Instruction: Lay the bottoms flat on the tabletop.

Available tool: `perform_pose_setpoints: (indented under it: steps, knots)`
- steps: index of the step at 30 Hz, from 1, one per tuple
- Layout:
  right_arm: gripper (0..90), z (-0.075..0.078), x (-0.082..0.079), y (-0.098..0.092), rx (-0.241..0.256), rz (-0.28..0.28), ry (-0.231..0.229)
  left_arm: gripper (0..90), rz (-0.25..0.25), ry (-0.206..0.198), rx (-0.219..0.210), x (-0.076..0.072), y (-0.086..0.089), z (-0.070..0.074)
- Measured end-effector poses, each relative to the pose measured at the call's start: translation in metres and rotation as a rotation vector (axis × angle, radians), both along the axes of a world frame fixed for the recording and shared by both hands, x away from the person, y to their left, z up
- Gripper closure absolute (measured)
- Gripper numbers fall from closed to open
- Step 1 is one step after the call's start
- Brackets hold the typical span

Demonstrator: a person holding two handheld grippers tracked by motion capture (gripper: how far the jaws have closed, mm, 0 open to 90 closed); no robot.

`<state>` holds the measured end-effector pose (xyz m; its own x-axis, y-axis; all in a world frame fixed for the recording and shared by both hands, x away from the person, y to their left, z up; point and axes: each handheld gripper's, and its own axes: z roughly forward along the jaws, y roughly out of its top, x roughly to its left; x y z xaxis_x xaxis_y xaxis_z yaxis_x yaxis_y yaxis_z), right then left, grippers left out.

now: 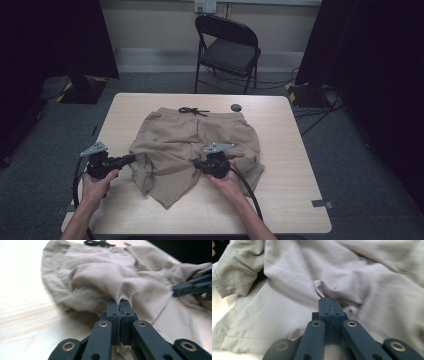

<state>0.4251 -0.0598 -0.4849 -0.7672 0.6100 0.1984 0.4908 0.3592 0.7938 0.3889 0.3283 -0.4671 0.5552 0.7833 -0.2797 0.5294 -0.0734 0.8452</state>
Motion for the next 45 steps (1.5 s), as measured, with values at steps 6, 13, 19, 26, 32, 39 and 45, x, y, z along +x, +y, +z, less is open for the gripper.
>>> perform_pose_setpoints:
  steps: [6, 13, 19, 26, 32, 39, 45]
  knots:
    - [62.9, 0.011, -0.015, -0.001, 0.067, 0.066, -0.003, 77.2, 0.037, 0.078, -0.005, 0.008, 0.004, -0.016]
    - [43.6, 0.006, -0.043, 0.041, 0.065, 0.210, 0.048, 51.6, 0.027, -0.001, -0.014, -0.016, 0.001, 0.009]
    - [38.8, -0.008, -0.055, 0.065, 0.026, 0.259, 0.068, 60.4, -0.106, -0.023, -0.020, -0.025, -0.011, 0.018]
    - [38.8, -0.016, -0.066, 0.078, -0.011, 0.302, 0.052, 46.0, -0.181, 0.065, 0.069, -0.016, -0.039, -0.005]
    - [38.0, -0.016, -0.072, 0.087, -0.032, 0.336, 0.028, 40.9, -0.143, 0.092, 0.168, -0.010, -0.046, -0.019]
    - [61.7, -0.015, -0.076, 0.088, -0.100, 0.326, -0.061, 86.0, -0.098, 0.082, 0.168, -0.009, -0.022, -0.022]
    - [84.1, -0.015, -0.068, 0.077, -0.080, 0.293, -0.004, 89.1, -0.014, 0.027, 0.071, -0.013, 0.012, -0.007]
